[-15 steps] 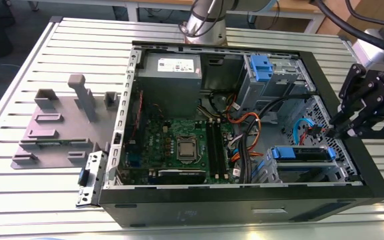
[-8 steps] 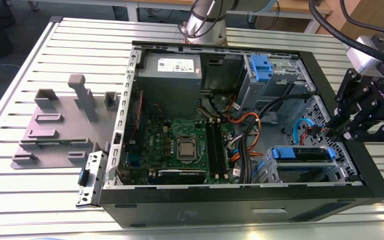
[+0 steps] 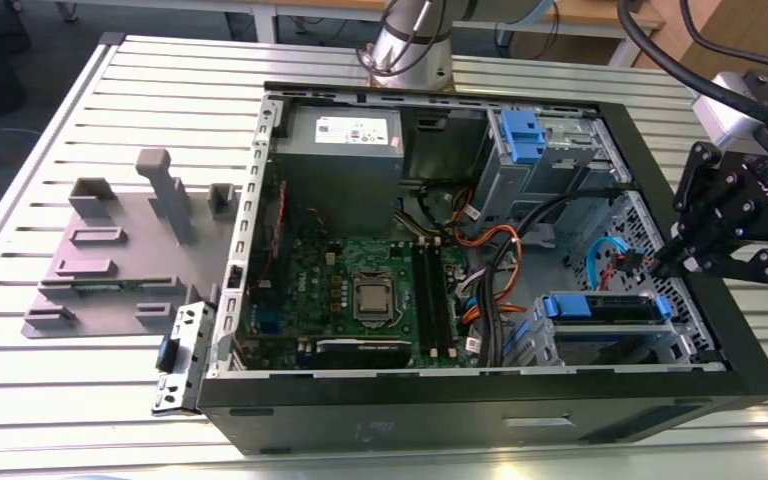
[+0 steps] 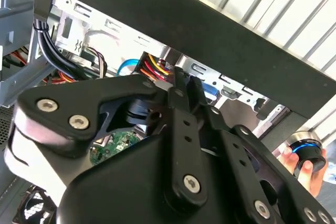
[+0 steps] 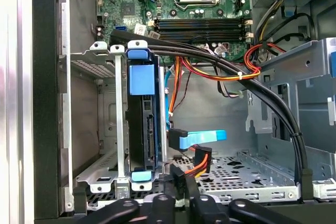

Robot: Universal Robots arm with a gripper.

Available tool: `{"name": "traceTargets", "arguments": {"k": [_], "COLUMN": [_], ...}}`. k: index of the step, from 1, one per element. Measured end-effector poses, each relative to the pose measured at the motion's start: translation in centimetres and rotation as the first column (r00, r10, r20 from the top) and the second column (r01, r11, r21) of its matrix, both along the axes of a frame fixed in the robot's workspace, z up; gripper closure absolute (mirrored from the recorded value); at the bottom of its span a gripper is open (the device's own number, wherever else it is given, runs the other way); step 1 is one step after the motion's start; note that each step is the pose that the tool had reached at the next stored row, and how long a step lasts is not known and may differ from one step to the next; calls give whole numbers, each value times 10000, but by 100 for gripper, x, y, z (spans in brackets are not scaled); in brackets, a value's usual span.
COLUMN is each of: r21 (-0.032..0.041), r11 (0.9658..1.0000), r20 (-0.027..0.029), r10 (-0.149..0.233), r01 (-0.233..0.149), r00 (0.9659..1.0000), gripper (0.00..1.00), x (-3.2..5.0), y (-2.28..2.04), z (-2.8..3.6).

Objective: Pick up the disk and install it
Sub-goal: 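Insert the first disk wire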

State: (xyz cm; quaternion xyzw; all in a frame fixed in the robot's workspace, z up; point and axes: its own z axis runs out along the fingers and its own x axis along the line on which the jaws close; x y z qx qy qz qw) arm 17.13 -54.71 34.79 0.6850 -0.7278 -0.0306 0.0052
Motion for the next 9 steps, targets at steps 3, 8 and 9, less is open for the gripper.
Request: {"name": "traceTargets", "arguments": {"k": [3, 8, 9], "r21": [-2, -5, -5], "r11": [10000, 10000, 10000], "r20": [0, 0, 0], "r10": [0, 0, 1], "r01": [0, 0, -1], "r00": [10000, 10000, 10000], "gripper": [84, 84, 84], "x": [0, 0, -3], "y": [0, 0, -1], "z": [0, 0, 0]}}
